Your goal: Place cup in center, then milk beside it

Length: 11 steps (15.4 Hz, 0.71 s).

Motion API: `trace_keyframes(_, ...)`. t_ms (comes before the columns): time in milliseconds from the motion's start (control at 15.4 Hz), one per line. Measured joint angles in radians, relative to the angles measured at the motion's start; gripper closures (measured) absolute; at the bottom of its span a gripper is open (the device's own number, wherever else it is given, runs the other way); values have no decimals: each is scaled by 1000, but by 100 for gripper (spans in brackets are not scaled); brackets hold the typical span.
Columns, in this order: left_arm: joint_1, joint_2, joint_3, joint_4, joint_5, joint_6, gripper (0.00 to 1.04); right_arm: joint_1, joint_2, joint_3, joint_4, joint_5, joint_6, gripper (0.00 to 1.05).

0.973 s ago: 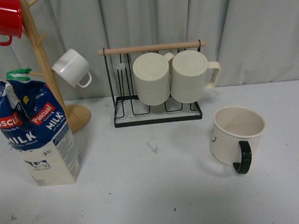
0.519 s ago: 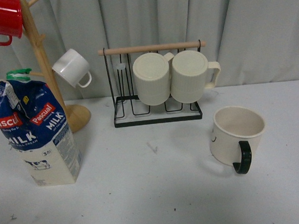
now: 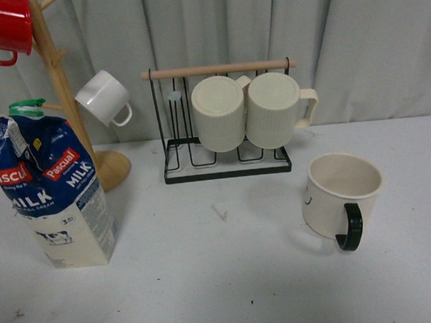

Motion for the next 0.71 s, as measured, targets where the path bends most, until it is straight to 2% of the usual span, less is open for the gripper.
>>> trace_keyframes(714, 0, 0, 0, 0, 0, 0, 7, 0, 0, 0, 0, 0, 0, 6)
